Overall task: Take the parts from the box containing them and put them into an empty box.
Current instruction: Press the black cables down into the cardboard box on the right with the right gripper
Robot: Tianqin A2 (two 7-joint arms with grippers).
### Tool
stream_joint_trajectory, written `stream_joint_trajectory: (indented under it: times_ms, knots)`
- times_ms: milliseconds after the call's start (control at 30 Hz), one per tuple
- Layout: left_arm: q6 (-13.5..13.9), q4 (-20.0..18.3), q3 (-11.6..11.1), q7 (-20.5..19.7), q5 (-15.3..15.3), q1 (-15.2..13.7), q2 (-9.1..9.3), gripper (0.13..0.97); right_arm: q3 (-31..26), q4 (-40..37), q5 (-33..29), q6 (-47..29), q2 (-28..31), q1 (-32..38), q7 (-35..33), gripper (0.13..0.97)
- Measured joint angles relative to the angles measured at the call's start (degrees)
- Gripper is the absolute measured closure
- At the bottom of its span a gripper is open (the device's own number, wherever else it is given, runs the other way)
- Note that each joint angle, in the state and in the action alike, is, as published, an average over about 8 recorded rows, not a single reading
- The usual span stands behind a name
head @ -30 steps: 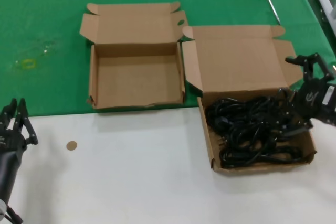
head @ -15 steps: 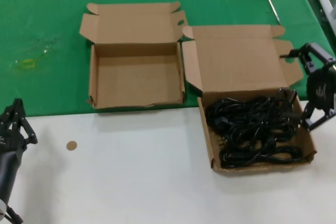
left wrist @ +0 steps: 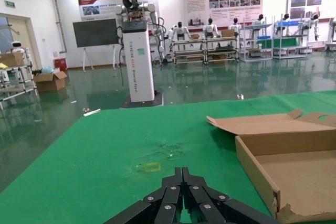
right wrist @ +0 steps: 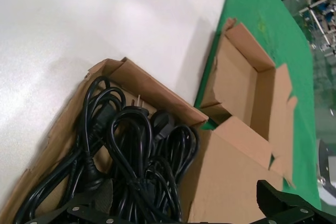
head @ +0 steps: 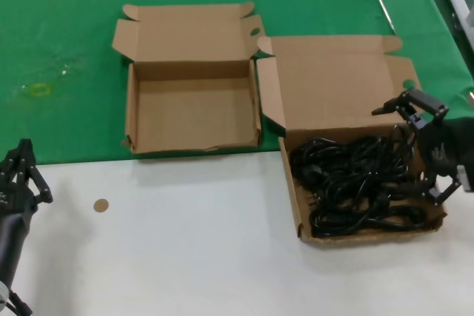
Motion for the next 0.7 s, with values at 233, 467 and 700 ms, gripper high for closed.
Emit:
stream_joint_trajectory:
  times_ms: [233,467,700]
  knots:
    - [0.0,0.0,0.0,0.0,0.0,0.0,0.0,0.945,-1.39,-1.41,-1.94,-0.66,-1.84,1.33,-2.23,0.129]
    - [0.0,0.0,0.0,0.0,0.01,0.0,0.0,0.945,-2.29,-4.15,-3.43,-0.52,-3.36,2.17,-4.55,0.132]
    - [0.0,0.0,0.0,0.0,0.01,0.0,0.0,0.945,-2.67,-6.12,-4.38,0.16,-4.42,2.52,-7.26,0.166]
